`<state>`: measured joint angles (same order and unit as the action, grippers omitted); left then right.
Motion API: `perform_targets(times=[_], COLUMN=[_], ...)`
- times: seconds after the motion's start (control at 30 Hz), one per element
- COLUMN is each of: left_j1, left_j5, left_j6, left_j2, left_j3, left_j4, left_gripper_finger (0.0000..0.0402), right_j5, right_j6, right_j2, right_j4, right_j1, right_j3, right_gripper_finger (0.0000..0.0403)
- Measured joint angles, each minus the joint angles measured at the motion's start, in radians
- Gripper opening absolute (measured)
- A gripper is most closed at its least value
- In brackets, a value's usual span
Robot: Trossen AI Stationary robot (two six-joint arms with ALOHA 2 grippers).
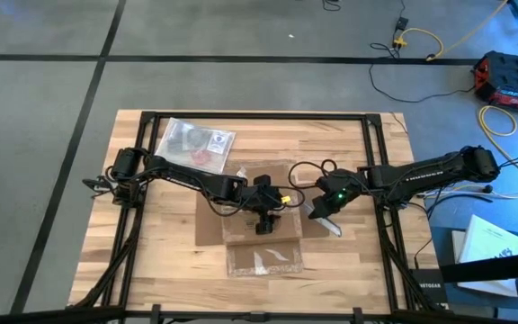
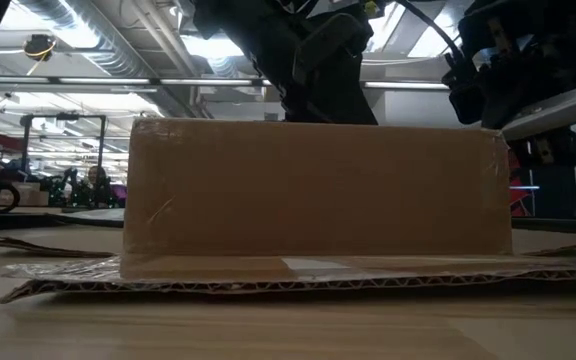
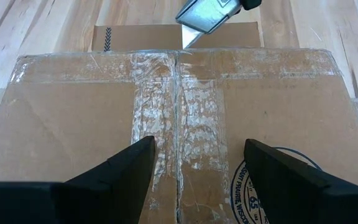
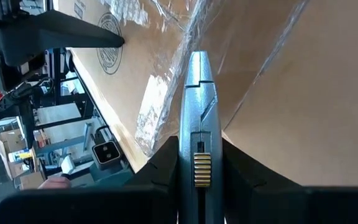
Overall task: Unpack boxes
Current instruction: Break down the box until it is fully flat
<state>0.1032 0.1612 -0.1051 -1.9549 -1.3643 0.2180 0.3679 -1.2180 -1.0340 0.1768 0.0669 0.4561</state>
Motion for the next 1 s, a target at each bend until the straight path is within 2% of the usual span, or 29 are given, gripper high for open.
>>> perform_targets(times=[0.47,0.6,0.7,1.0], left_j1=[0.0,0.0,0.0,0.0], left_j5=[0.002,0.002,0.002,0.002], left_j6=[0.0,0.0,0.0,0.0], left_j2=[0.0,0.0,0.0,0.0], left_j3=[0.0,0.0,0.0,0.0], left_j4=[0.0,0.0,0.0,-0.001], left_gripper_finger=[0.0239,0.0239,0.0239,0.0239], right_j5=[0.139,0.036,-0.044,-0.078], right_j6=[0.094,0.101,0.096,0.072], right_j2=[0.001,0.036,0.07,0.074], right_j4=[0.036,0.153,0.12,0.052], right_j1=[0.0,-0.001,-0.002,-0.002], right_j3=[0.0,0.0,0.0,0.0], right_gripper_finger=[0.0058,0.0058,0.0058,0.0058])
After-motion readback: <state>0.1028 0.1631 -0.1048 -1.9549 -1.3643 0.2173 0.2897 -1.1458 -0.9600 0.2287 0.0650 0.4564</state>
